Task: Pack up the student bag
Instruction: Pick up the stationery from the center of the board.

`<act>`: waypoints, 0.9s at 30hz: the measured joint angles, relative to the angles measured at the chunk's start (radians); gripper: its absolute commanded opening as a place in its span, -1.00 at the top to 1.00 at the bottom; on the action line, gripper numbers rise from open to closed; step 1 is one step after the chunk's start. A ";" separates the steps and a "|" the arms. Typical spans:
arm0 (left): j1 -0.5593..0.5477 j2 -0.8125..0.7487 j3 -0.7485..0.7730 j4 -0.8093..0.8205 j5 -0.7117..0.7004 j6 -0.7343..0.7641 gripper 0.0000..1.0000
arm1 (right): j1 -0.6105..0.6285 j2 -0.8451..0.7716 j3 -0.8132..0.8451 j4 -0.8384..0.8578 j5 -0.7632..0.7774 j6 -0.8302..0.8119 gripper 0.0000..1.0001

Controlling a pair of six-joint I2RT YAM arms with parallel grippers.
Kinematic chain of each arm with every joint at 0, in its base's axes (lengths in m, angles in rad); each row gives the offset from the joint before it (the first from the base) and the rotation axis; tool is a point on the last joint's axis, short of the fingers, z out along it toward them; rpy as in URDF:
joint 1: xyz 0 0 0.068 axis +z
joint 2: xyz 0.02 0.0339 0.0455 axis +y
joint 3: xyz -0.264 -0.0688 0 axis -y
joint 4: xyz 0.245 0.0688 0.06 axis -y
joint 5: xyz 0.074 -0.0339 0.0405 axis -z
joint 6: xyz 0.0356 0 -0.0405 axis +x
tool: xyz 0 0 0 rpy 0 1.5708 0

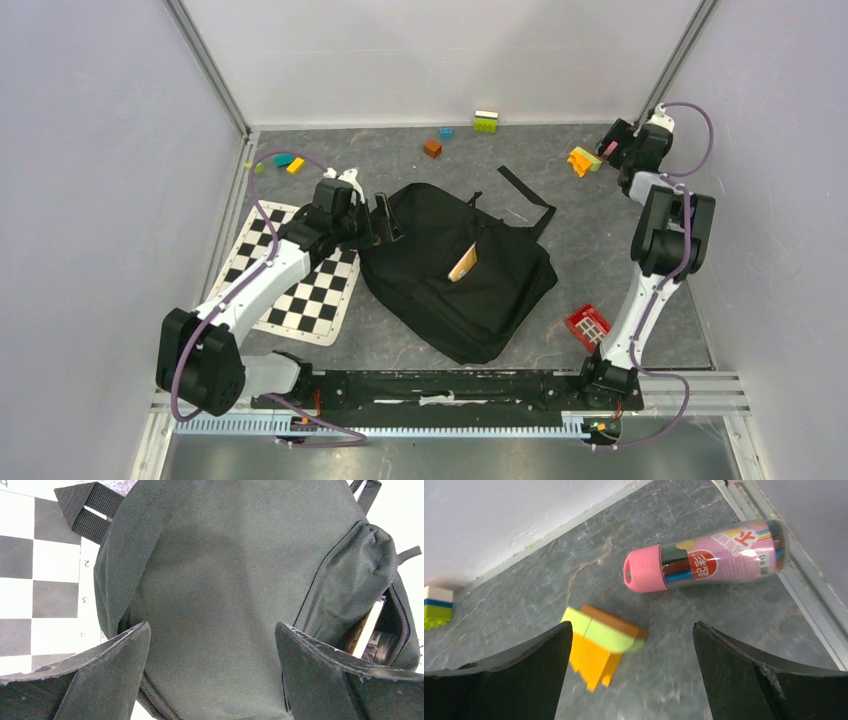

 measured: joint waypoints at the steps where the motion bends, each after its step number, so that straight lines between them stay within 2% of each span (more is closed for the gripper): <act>1: 0.000 0.000 -0.004 0.005 0.000 0.000 -0.99 | 0.001 -0.043 -0.035 -0.016 0.003 -0.011 -0.91; 6: 0.000 0.000 -0.012 0.039 0.002 0.000 -0.99 | 0.002 -0.254 -0.121 -0.097 0.089 -0.035 -0.91; 10: 0.000 0.000 -0.016 0.056 0.003 0.000 -0.99 | -0.004 -0.322 -0.093 -0.137 0.187 0.016 -0.82; 12: 0.000 0.001 -0.016 0.059 0.003 0.000 -0.99 | -0.013 -0.304 -0.051 -0.177 0.210 0.081 -0.75; 22: 0.000 0.003 -0.025 0.067 0.003 0.000 -0.99 | -0.033 -0.065 0.119 -0.358 0.246 0.470 -0.76; 27: 0.000 0.013 -0.026 0.072 0.003 0.000 -0.99 | -0.020 -0.009 0.205 -0.452 0.275 0.612 -0.80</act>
